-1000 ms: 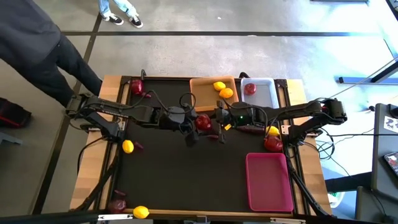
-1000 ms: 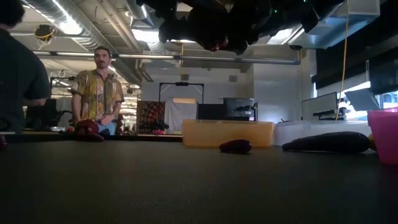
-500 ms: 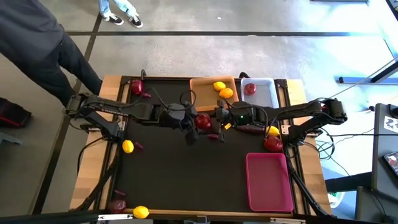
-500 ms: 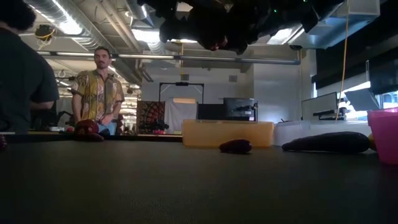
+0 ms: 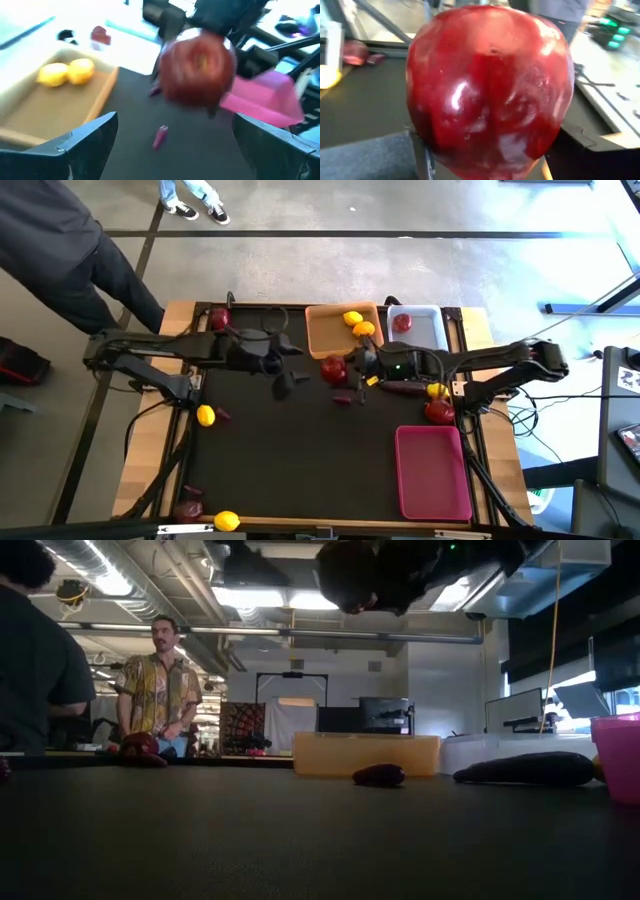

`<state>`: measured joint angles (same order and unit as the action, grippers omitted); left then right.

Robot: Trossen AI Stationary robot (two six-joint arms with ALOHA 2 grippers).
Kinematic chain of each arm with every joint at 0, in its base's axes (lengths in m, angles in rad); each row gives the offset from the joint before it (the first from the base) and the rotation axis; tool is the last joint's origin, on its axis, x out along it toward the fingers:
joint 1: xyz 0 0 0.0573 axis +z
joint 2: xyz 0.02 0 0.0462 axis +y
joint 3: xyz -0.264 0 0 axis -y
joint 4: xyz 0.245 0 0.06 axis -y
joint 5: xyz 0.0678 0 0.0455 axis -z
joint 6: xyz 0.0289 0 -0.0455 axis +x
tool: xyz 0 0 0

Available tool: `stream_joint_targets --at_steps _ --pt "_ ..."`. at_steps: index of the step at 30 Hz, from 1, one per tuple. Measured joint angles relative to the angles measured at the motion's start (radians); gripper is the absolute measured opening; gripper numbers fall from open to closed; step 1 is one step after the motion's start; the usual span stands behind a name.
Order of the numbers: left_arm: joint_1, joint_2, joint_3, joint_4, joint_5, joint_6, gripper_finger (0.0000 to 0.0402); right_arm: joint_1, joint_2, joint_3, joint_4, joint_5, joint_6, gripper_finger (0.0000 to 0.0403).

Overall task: Sort produce into baskets
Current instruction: Put the red apple into the white bin

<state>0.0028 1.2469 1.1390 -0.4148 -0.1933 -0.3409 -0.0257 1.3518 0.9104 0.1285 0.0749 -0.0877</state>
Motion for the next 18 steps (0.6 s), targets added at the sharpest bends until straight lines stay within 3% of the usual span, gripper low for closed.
stream_joint_targets --at_steps 8,13,18 --pt "-0.055 -0.103 -0.089 -0.103 -0.116 -0.062 0.0388 -0.078 -0.13 0.125 -0.44 0.212 0.005 0.0221" --pt "-0.072 -0.101 -0.17 -0.075 -0.141 -0.106 0.0388 -0.219 -0.15 0.193 -0.689 0.225 0.038 0.0222" --pt "-0.083 -0.091 -0.245 0.0 -0.145 -0.13 0.0388 -0.38 -0.147 0.194 -0.827 0.218 0.055 0.0222"
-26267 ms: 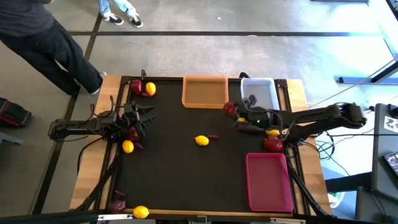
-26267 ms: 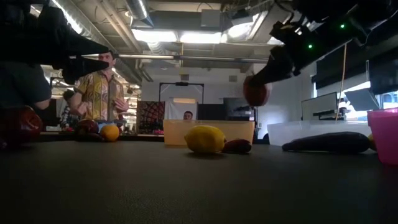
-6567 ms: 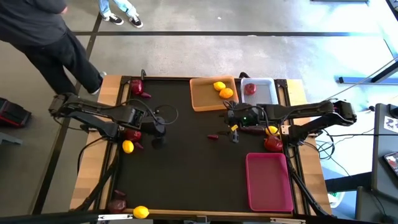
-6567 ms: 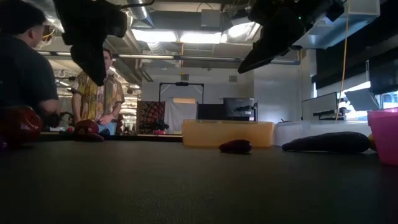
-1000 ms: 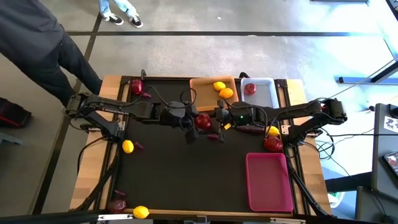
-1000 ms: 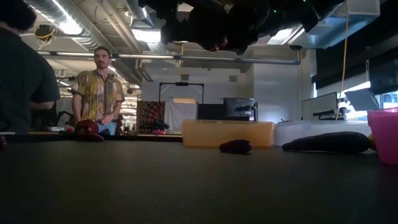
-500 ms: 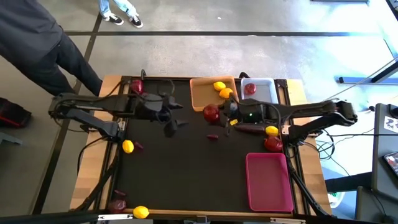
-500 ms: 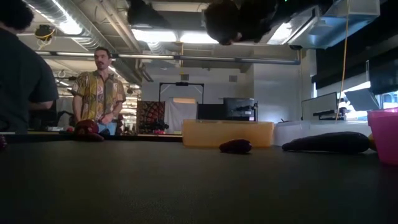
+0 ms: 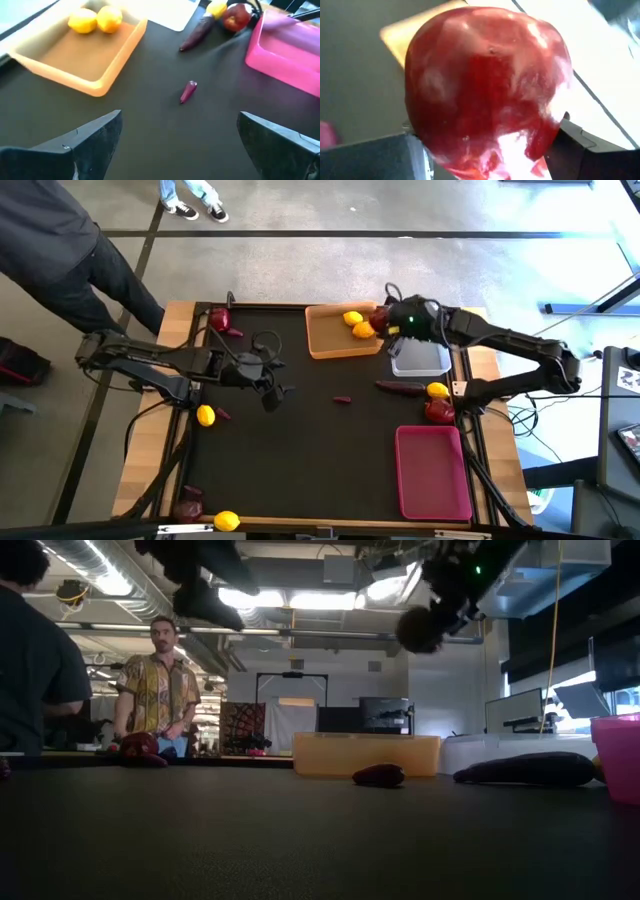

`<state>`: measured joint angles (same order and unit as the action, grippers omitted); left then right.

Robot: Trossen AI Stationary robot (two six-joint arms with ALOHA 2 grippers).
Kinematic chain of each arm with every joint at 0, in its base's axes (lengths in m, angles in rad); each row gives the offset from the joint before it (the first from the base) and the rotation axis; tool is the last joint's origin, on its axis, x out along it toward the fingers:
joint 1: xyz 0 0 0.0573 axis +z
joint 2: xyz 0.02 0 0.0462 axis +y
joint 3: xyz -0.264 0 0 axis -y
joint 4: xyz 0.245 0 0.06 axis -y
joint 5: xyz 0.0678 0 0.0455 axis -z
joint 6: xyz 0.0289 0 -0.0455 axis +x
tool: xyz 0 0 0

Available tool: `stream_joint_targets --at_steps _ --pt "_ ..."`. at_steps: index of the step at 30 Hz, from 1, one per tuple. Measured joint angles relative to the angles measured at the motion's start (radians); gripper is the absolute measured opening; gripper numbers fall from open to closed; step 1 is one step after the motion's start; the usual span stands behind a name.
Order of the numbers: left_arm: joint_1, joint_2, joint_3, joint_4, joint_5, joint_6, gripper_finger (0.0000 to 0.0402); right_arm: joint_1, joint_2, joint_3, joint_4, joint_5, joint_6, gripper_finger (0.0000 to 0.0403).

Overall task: Sort produce into baskets
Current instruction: Put the red apple into the white bin

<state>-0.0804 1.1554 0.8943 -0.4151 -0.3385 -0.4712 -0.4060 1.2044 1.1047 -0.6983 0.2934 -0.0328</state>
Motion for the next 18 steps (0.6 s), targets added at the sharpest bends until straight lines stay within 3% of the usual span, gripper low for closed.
stream_joint_targets --at_steps 10,18 --pt "-0.001 0.001 -0.083 0.071 0.0 -0.031 0.0388 -0.274 0.011 -0.129 -0.053 -0.134 0.035 0.0223" --pt "-0.001 0.001 -0.091 0.071 0.0 -0.038 0.0388 -0.357 0.011 -0.256 0.002 -0.183 0.086 0.0223"
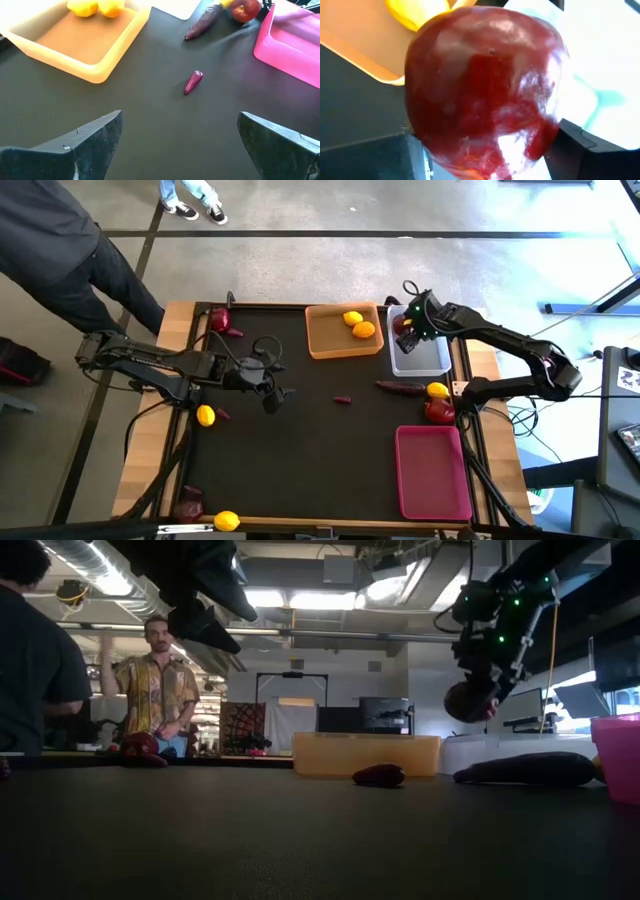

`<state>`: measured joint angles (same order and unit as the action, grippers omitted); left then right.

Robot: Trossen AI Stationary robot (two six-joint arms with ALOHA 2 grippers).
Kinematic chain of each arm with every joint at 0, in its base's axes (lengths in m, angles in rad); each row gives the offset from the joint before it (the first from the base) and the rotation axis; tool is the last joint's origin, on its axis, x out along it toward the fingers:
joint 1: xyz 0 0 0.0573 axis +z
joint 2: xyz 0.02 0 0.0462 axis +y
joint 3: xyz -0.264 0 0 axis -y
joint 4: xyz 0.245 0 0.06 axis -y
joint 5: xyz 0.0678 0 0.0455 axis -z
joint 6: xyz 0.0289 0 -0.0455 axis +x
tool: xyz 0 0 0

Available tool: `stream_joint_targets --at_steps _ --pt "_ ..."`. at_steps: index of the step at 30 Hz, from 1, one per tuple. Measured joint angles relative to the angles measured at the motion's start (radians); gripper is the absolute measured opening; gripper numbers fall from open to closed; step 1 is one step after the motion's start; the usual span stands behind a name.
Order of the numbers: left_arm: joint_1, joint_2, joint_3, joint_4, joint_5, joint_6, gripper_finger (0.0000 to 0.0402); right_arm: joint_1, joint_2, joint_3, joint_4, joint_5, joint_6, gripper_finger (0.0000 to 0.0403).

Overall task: Sort produce into baskets
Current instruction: Put the red apple into the white bin

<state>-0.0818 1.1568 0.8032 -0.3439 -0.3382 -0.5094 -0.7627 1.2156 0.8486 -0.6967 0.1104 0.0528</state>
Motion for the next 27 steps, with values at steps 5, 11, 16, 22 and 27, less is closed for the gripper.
stream_joint_targets --at_steps 5,11,16,22,27 --pt "0.0 0.0 0.0 0.005 0.0 0.0 0.0388 0.003 0.0 -0.034 0.05 -0.038 -0.008 0.0223" --pt "0.0 0.0 0.0 0.055 -0.001 0.021 0.0389 0.098 -0.01 -0.011 0.149 -0.16 -0.01 0.0223" --pt "-0.001 0.0 0.0 0.124 -0.024 0.038 0.0389 0.268 -0.01 -0.011 0.304 -0.209 -0.005 0.0223" --pt "-0.001 0.049 0.0 0.269 -0.026 0.068 0.0389 0.449 0.009 -0.011 0.54 -0.209 0.0 0.0223" --pt "-0.001 0.128 0.0 0.444 -0.025 0.119 0.0389 0.558 0.04 -0.011 0.727 -0.208 0.002 0.0223"
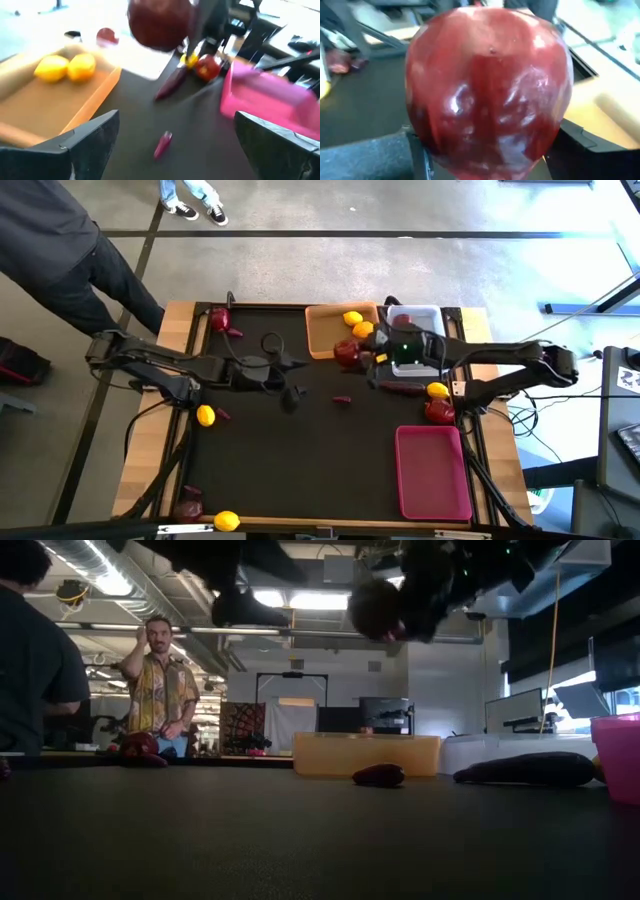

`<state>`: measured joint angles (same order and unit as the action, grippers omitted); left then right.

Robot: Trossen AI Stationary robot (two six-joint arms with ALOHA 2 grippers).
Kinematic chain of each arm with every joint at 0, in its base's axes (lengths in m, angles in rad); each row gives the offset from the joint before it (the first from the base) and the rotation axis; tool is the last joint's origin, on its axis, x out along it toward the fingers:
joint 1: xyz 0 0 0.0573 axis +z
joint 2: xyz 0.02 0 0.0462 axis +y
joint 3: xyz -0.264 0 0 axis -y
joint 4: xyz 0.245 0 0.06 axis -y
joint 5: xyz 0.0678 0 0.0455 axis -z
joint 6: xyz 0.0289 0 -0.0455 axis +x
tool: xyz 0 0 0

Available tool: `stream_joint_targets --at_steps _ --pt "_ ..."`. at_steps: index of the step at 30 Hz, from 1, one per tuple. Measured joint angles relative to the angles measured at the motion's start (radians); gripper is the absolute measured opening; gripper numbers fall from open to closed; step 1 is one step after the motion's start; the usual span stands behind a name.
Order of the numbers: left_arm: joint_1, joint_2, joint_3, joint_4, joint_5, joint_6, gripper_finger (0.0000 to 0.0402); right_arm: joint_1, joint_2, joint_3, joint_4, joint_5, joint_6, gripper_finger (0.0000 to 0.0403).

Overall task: Sort produce into baskets
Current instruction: Put the red apple into the white bin

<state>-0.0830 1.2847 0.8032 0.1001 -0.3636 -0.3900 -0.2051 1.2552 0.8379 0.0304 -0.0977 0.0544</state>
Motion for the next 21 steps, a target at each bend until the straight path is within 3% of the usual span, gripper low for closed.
stream_joint_targets --at_steps 9,21 --pt "0.001 0.126 0.0 0.364 -0.001 0.091 0.0389 0.117 0.076 0.0 0.22 0.017 -0.002 0.0223" --pt "0.002 0.174 0.0 0.517 0.006 0.165 0.0379 0.171 0.158 0.0 0.379 0.025 -0.005 0.0223"
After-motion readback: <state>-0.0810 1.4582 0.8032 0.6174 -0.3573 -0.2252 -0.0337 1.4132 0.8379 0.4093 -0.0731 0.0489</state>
